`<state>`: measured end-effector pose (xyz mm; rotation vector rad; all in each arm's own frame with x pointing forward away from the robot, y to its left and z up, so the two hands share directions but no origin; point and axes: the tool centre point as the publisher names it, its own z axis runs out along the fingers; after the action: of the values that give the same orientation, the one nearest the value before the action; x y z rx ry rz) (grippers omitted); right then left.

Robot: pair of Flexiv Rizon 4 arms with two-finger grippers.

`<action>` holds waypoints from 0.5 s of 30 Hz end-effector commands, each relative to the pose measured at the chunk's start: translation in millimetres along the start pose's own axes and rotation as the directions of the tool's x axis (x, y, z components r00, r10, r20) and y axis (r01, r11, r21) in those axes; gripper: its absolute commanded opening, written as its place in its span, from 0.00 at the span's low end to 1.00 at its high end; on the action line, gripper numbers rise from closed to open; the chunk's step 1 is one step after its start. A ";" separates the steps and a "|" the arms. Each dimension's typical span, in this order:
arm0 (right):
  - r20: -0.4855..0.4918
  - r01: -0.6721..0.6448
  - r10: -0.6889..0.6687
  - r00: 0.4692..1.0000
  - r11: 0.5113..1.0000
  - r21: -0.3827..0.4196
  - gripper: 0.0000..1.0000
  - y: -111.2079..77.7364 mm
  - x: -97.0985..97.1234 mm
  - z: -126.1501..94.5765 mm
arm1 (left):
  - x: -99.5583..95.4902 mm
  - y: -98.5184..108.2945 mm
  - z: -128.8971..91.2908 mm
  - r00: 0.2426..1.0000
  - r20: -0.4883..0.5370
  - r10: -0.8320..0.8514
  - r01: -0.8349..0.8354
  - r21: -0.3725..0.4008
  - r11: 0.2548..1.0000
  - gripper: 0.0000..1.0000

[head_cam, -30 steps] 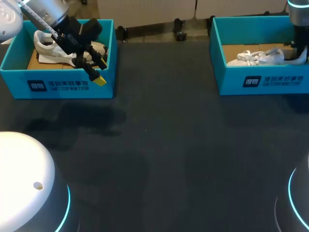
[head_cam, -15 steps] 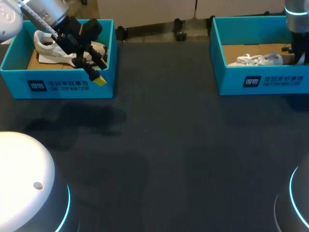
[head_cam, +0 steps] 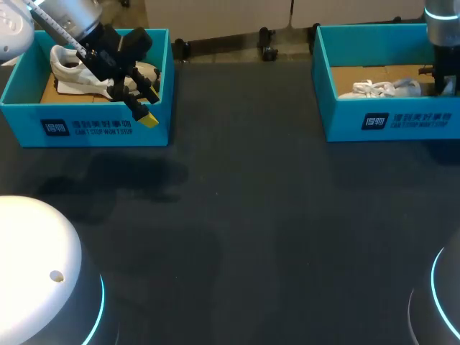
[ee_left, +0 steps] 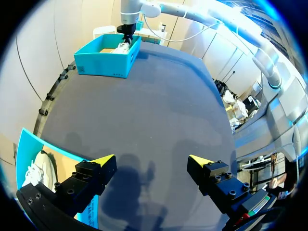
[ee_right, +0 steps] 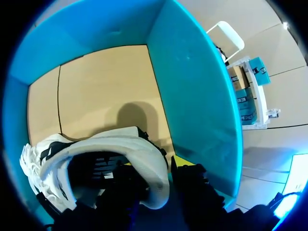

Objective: Take the shoe out of the shoebox, open the shoe tongue, remove and reinsert the insole, then place the shoe into the shoebox

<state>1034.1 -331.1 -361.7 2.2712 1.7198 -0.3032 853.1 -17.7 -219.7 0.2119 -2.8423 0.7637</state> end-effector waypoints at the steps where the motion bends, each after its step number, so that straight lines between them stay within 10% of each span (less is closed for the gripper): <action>1: 0.002 -0.007 0.007 1.000 1.000 0.002 0.28 -1.7 -2.4 -4.1 | 0.7 0.7 -0.1 1.000 0.001 0.000 0.000 -0.001 1.000 1.00; 15: -0.008 -0.038 0.037 0.999 0.998 -0.043 0.45 1.2 -13.0 -41.7 | 0.7 0.7 -0.1 1.000 0.001 0.000 0.000 -0.001 1.000 1.00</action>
<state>1039.1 -332.9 -327.7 2.2810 1.6734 -0.2548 853.1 -17.6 -219.7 0.2119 -2.8423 0.7637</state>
